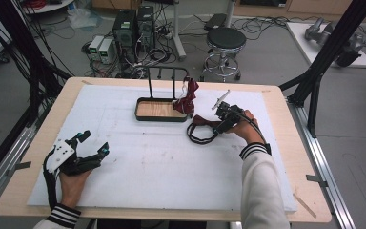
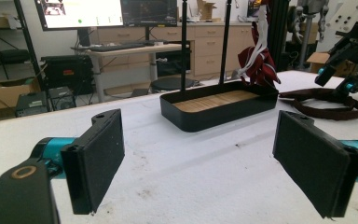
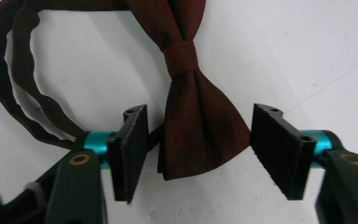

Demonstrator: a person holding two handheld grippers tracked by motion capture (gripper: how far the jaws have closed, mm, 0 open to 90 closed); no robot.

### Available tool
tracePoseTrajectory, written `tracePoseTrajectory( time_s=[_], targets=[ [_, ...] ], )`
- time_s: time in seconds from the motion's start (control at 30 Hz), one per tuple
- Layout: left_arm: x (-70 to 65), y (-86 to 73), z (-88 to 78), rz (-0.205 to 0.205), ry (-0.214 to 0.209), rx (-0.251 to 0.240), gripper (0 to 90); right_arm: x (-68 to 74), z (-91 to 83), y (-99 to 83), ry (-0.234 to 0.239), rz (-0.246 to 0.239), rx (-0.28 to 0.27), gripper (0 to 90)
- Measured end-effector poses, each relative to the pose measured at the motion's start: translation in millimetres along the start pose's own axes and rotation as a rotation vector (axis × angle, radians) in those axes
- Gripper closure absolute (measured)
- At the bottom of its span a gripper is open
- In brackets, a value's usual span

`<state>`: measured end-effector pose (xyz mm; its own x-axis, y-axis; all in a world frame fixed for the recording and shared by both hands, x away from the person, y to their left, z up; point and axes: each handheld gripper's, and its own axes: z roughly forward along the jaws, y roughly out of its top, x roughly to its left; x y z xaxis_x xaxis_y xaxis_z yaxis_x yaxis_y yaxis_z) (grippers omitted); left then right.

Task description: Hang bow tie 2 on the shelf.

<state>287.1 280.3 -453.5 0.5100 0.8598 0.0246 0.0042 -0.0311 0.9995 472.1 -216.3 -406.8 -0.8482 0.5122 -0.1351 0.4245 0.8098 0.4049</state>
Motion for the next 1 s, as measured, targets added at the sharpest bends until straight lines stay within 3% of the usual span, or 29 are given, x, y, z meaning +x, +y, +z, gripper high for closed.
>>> tracePoseTrajectory(
  time_s=[0.2,0.63,1.0],
  targets=[
    [0.0,0.0,0.0,0.0,0.0,0.0,16.8,-0.2,4.3,-0.2,0.009,0.002,0.027,47.0],
    [-0.2,0.0,0.0,0.001,0.001,0.001,16.8,0.4,6.4,2.2,0.023,0.057,0.071,81.7],
    [0.0,0.0,0.0,0.001,0.001,0.001,16.7,-2.2,0.5,0.4,0.055,0.109,0.059,83.9]
  ],
)
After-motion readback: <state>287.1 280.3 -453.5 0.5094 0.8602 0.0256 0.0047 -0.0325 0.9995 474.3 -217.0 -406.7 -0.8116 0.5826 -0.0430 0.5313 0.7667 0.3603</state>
